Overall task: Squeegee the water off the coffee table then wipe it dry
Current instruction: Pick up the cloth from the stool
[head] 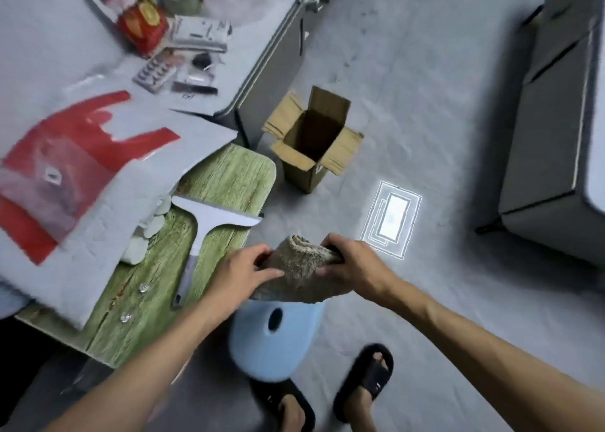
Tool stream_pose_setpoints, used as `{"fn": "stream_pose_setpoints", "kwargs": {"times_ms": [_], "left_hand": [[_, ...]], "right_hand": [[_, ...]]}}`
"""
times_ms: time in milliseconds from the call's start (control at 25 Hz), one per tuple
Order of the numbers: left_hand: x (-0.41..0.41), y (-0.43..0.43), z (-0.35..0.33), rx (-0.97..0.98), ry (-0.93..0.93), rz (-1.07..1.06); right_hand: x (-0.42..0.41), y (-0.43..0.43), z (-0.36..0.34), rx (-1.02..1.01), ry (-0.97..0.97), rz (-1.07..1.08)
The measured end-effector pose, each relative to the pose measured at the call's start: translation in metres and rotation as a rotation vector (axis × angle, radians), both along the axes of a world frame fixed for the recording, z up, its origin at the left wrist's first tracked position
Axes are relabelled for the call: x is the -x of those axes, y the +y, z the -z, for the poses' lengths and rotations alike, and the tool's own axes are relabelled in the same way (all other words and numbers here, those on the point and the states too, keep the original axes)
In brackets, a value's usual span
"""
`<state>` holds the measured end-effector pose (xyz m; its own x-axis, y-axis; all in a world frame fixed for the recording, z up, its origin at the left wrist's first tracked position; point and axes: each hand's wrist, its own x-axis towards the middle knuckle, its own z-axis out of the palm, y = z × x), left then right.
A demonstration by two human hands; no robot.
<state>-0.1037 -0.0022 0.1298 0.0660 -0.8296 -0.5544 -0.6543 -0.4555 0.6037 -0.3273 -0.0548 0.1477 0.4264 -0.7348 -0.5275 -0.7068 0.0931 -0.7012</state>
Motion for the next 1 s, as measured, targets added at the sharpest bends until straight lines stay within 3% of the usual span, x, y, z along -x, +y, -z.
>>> {"fn": "stream_pose_setpoints", "kwargs": {"times_ms": [160,280,480,680,880,1000], "left_hand": [[0.088,-0.069,-0.115,0.125,-0.111,0.199],[0.18,-0.105,-0.177,0.148,-0.117,0.259],[0.328,-0.132,-0.235,0.122,-0.117,0.222],[0.479,-0.144,-0.273,0.021,0.189,0.083],[0.623,-0.176,-0.282,-0.043,0.342,0.106],[0.694,-0.2,-0.269,-0.1,0.339,0.16]], "right_hand": [[0.084,-0.031,-0.089,0.235,0.057,0.262],[0.16,-0.027,-0.131,0.353,0.015,0.344],[0.275,-0.001,-0.174,0.321,-0.129,0.458],[0.39,-0.008,-0.223,0.141,-0.242,0.463],[0.521,-0.037,-0.249,0.093,-0.137,0.643],[0.586,-0.058,-0.236,0.057,-0.071,0.717]]}}
